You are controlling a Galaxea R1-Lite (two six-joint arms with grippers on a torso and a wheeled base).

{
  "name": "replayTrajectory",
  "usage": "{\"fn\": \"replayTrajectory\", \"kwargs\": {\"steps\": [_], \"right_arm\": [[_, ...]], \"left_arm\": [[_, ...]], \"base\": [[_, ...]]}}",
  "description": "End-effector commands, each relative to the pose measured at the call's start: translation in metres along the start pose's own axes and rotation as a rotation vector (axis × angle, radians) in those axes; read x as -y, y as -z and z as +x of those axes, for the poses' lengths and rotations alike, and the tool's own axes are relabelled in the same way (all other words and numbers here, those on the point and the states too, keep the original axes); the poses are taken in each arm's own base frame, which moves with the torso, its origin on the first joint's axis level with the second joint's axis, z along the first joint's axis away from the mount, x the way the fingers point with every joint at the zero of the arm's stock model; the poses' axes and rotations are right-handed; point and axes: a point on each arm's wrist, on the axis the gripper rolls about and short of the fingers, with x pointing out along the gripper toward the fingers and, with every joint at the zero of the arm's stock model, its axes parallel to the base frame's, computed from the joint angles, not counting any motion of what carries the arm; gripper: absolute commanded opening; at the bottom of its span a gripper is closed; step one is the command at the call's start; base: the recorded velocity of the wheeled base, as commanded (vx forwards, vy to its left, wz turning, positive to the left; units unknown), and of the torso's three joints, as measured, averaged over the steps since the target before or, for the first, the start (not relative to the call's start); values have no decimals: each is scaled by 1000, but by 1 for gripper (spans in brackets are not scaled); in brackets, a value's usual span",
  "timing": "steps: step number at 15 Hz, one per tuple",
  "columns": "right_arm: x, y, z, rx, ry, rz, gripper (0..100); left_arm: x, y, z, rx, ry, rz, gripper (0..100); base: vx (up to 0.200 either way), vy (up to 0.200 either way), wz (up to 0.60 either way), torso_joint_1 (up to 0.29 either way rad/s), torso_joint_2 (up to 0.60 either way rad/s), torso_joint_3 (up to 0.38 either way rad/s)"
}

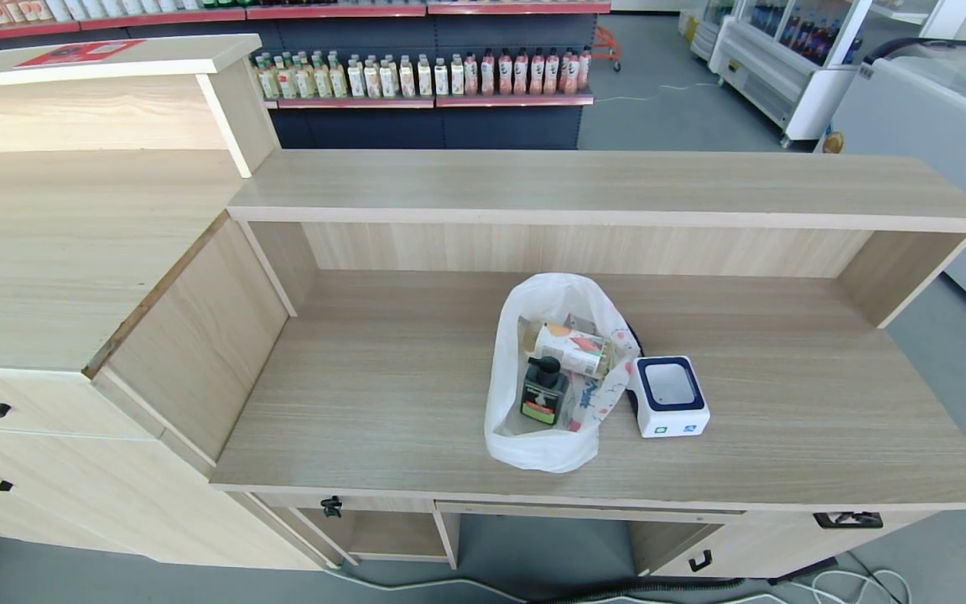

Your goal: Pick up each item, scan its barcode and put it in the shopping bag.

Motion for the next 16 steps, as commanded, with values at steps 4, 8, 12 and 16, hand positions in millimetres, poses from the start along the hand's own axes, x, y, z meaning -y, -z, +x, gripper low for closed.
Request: {"fn": "replayTrajectory", "kwargs": {"steps": [4, 8, 12, 16], "right_arm": [[0, 0, 0, -6, -1, -2, 100], [0, 0, 0, -6, 0, 2, 100], [0, 0, 0, -7, 0, 4, 100], [0, 0, 0, -7, 0, 1, 100]], "left_arm": [[0, 0, 0, 2, -1, 3, 100], [0, 0, 0, 2, -1, 3, 100], [0, 0, 0, 2, -1, -1, 100], [0, 0, 0, -3, 1, 5, 100]], "base": [[0, -200, 0, 1, -4, 4], [0, -200, 0, 6, -1, 0], [0, -100, 0, 0, 0, 1], [150, 0, 0, 2, 3, 2]]}}
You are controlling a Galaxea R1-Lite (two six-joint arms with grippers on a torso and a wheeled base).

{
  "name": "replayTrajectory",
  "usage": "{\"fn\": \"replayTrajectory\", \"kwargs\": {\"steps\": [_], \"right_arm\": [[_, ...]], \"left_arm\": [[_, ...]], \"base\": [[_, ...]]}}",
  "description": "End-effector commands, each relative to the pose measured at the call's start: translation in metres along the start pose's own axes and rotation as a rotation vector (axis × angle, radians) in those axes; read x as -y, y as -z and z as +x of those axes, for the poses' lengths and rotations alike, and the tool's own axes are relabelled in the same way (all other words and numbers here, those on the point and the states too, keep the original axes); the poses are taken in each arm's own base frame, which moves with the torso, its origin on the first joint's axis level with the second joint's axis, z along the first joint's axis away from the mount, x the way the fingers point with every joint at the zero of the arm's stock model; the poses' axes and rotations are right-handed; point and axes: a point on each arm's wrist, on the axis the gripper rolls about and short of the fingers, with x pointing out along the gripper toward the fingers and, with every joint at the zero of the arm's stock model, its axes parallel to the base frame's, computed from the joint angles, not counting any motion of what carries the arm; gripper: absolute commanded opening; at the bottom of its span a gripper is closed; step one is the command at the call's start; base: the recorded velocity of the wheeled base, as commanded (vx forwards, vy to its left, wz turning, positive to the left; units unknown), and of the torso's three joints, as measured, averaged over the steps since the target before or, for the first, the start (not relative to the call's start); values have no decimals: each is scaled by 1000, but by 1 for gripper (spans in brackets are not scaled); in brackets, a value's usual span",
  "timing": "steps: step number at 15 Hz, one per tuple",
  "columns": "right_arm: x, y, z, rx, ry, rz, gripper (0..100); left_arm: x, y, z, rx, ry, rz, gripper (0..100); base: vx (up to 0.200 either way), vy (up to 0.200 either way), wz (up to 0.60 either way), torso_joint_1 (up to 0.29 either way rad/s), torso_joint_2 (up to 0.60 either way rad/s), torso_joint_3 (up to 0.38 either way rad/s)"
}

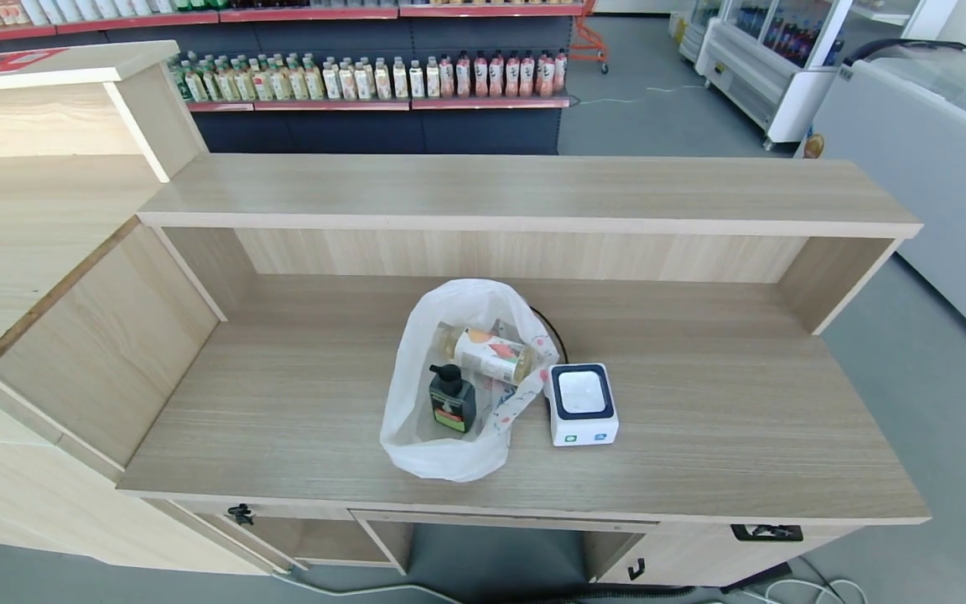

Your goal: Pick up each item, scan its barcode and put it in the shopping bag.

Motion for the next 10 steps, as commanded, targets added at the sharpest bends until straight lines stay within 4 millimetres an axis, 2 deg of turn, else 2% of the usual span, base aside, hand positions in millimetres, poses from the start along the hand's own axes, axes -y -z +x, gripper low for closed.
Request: {"fn": "replayTrajectory", "kwargs": {"steps": [1, 6, 9, 10], "right_arm": [[0, 0, 0, -6, 0, -2, 100], [0, 0, 0, -4, 0, 2, 100], [0, 0, 0, -6, -1, 2, 100], [0, 0, 0, -6, -1, -6, 0]], "left_arm": [[0, 0, 0, -2, -1, 0, 100], [0, 0, 0, 3, -1, 0, 100], [0, 0, 0, 3, -1, -4, 100], [0, 0, 0, 3, -1, -4, 100]], "base": [[200, 0, 0, -2, 7, 2], [200, 0, 0, 4, 0, 3], [0, 0, 0, 0, 0, 0], [0, 0, 0, 0, 0, 0]]}}
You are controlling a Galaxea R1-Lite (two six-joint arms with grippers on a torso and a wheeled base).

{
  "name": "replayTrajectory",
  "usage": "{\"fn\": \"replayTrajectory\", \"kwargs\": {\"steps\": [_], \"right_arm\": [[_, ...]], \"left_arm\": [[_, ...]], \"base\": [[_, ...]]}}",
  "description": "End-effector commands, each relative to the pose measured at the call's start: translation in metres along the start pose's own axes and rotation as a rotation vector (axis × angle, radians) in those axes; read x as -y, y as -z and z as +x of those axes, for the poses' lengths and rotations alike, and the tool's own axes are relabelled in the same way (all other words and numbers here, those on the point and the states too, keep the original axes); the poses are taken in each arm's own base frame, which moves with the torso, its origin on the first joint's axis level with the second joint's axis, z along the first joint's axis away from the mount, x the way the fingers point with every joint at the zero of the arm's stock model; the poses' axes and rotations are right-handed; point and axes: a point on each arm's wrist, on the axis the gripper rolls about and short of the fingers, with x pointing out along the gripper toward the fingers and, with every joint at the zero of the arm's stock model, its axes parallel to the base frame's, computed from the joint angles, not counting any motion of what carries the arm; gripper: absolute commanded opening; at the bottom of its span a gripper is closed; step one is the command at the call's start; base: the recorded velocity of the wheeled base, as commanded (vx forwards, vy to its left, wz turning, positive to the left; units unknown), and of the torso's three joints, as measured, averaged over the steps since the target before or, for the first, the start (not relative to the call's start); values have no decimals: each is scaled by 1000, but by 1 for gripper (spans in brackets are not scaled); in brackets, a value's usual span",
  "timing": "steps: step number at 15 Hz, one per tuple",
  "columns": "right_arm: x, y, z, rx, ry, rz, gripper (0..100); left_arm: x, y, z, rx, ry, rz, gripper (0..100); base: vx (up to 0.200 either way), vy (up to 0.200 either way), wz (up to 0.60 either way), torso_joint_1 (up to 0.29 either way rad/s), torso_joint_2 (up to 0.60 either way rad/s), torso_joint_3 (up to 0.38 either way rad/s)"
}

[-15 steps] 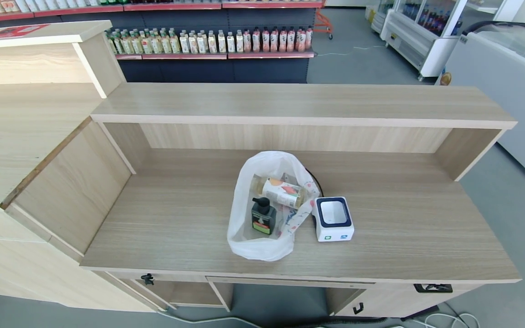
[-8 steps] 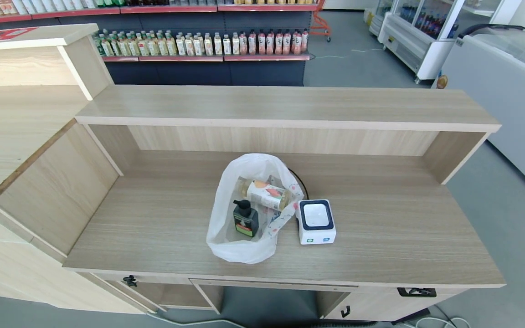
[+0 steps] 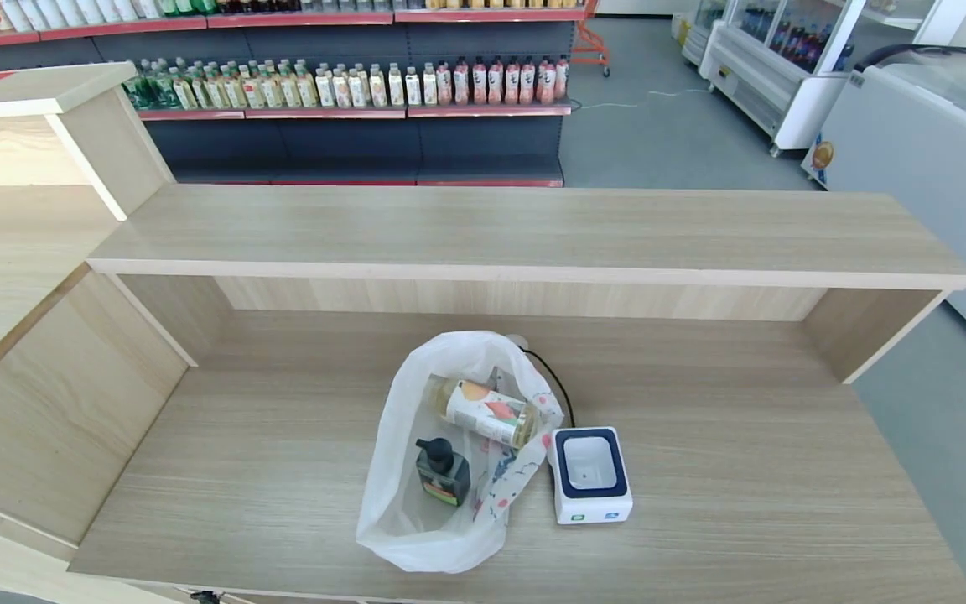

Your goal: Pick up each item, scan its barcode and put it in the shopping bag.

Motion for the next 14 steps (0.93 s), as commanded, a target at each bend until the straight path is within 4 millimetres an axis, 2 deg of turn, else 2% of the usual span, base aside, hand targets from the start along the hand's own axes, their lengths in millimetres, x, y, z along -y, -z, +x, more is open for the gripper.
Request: {"fn": "replayTrajectory", "kwargs": {"steps": [1, 14], "right_arm": [[0, 0, 0, -3, -1, -2, 0], [0, 0, 0, -5, -1, 12, 0]], "left_arm": [[0, 0, 0, 0, -1, -1, 100], [0, 0, 0, 0, -1, -1, 100]], "base": [[0, 0, 0, 0, 0, 0], [0, 0, 0, 0, 0, 0]]}}
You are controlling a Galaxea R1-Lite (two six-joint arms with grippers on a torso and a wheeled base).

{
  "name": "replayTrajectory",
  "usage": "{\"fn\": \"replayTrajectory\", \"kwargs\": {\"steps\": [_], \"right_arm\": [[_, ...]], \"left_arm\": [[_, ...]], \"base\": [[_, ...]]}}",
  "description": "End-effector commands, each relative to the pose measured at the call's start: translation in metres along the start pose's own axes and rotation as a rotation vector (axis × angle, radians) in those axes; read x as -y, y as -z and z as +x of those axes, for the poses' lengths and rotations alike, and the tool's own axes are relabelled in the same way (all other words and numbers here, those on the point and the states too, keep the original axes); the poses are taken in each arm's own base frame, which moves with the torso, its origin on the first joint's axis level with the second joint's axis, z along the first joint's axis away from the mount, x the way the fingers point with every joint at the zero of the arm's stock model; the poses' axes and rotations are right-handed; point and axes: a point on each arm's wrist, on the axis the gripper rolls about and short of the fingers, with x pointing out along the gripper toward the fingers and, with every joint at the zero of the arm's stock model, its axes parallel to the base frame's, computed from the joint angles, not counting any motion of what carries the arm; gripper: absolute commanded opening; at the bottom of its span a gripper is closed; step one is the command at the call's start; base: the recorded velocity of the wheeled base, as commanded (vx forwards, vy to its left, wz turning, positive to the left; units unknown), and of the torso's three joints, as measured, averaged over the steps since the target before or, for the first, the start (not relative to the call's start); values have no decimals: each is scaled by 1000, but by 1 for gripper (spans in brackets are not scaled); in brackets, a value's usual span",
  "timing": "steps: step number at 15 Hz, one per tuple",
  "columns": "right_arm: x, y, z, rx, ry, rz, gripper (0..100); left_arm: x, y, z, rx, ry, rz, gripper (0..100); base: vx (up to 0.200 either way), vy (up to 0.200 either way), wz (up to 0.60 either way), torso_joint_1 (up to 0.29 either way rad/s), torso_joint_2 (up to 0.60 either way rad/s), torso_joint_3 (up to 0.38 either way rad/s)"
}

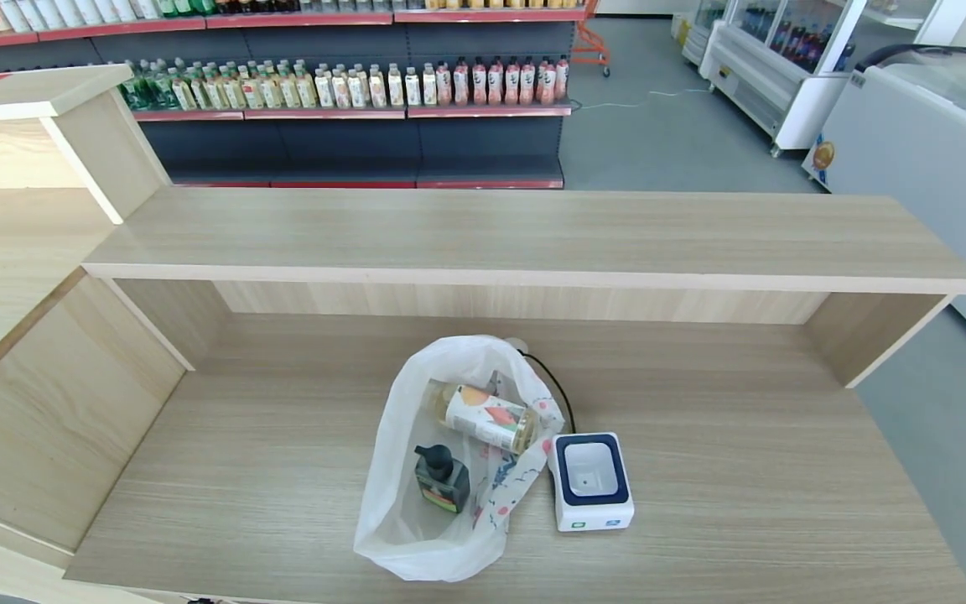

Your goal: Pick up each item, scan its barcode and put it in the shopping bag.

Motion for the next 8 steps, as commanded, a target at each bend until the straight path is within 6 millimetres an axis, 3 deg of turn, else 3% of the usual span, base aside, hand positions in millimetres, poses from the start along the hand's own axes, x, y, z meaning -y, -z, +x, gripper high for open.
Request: {"fn": "replayTrajectory", "kwargs": {"steps": [1, 8], "right_arm": [[0, 0, 0, -3, 0, 0, 0], [0, 0, 0, -3, -1, -2, 0]], "left_arm": [[0, 0, 0, 0, -1, 0, 100], [0, 0, 0, 0, -1, 0, 100]], "base": [[0, 0, 0, 0, 0, 0], [0, 0, 0, 0, 0, 0]]}}
